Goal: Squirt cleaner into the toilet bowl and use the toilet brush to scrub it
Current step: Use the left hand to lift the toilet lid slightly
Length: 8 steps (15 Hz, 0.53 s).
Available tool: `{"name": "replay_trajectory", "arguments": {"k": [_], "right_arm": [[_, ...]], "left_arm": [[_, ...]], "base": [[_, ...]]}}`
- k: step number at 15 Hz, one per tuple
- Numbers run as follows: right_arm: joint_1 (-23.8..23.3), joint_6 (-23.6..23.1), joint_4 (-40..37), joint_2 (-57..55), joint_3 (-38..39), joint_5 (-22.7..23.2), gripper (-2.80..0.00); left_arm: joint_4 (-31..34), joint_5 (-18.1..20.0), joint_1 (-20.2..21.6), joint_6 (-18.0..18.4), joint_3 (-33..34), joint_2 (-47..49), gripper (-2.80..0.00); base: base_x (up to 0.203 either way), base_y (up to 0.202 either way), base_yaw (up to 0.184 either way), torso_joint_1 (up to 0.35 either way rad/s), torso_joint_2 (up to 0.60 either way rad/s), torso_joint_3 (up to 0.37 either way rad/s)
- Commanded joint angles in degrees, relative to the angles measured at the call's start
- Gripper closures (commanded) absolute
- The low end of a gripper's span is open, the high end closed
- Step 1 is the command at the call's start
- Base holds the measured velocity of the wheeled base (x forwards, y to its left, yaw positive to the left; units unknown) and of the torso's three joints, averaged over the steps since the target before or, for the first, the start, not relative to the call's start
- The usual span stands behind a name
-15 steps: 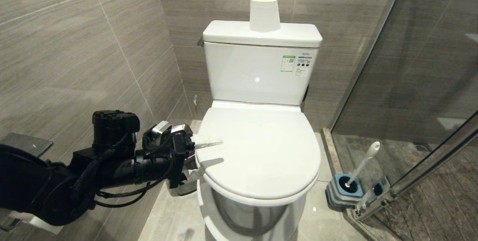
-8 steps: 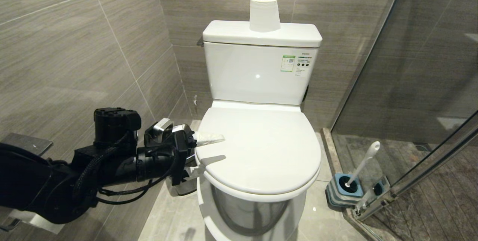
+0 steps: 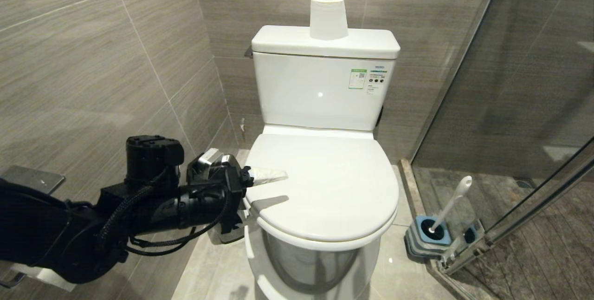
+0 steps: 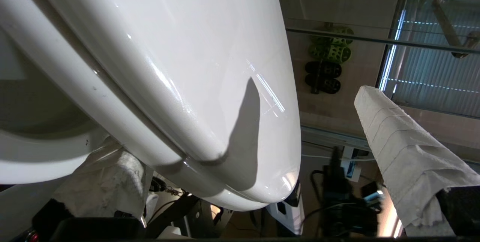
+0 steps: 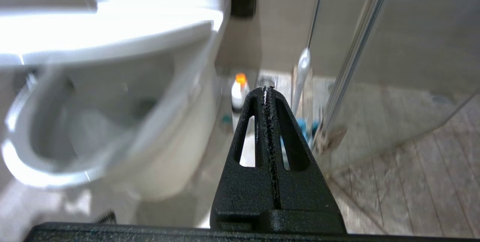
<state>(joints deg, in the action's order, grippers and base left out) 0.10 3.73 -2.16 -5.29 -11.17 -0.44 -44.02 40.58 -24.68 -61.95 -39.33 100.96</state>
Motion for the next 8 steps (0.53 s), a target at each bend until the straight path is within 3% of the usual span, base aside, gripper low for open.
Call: {"name": "replay_trajectory", "arguments": {"k": [1,3,5,8], "right_arm": [[0.04,1.62,-0.13,-16.11,-13.07,-0.02,0.0],[0.02,4.57,-0.28,-30.75,-26.96,-0.17,0.0],[0.01,10.34,-1.01,-44.11,-38.76,-0.2,0.0],[0.02,21.59,-11.47,-61.71,-54.27,0.17,0.0]], "left_arm": [[-0.1,-0.5,-0.81,-0.36,0.04,0.11,-2.8],[-0.13,-0.59,-0.81,-0.36,0.04,-0.01,-2.8],[-0.19,-1.04,-0.64,-0.27,0.04,-0.06,-2.8],[-0.19,-1.38,-0.37,-0.27,0.04,-0.15,-2.8]], "base": [[0.0,0.0,0.0,0.0,0.0,0.0],[0.0,0.0,0.0,0.0,0.0,0.0],[0.0,0.0,0.0,0.0,0.0,0.0],[0.0,0.0,0.0,0.0,0.0,0.0]]}}
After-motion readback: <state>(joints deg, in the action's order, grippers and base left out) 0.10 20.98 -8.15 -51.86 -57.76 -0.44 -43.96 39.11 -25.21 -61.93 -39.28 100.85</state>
